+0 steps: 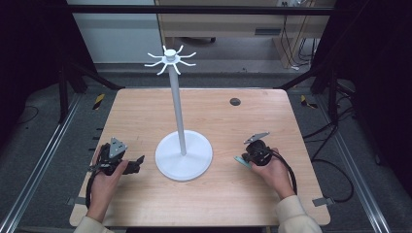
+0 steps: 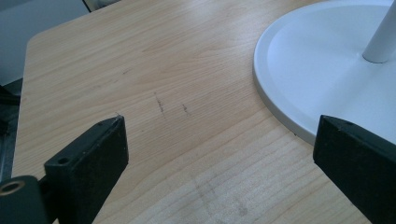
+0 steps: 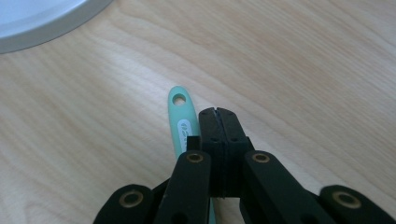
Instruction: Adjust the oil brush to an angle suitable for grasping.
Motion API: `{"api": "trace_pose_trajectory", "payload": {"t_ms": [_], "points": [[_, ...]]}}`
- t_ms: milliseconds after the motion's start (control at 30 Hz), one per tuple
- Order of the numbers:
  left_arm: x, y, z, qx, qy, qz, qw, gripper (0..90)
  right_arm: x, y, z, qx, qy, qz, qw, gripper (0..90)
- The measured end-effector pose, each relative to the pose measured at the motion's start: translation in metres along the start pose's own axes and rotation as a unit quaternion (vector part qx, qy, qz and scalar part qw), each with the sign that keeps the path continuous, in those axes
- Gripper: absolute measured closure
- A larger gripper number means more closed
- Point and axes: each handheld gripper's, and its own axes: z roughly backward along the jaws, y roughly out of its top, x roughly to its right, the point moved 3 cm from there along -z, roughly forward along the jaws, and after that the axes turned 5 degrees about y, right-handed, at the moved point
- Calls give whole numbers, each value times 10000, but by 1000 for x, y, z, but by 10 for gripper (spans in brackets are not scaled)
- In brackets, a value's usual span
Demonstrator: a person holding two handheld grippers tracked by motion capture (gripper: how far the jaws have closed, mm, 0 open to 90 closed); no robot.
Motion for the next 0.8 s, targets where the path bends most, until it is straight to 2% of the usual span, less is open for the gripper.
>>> {"api": "trace_pose_trajectory", "payload": {"t_ms": [233,433,600,700,800], "points": [[0,0,0,-1,-4,-7,10000,29,-13,-1,1,-122,235,297,9992,900],[1,0,-1,-23,-25,-23,10000,29,-17,-2,1,-146,315,293,9990,900],[3,0,-1,-25,-38,-50,10000,29,-18,-2,2,-178,318,420,9985,900],[3,0,-1,-22,-40,-47,10000,29,-19,-2,4,-153,292,404,9986,900],[2,-1,-1,-48,-29,-43,10000,29,-19,-1,14,-22,234,447,9987,900]]}}
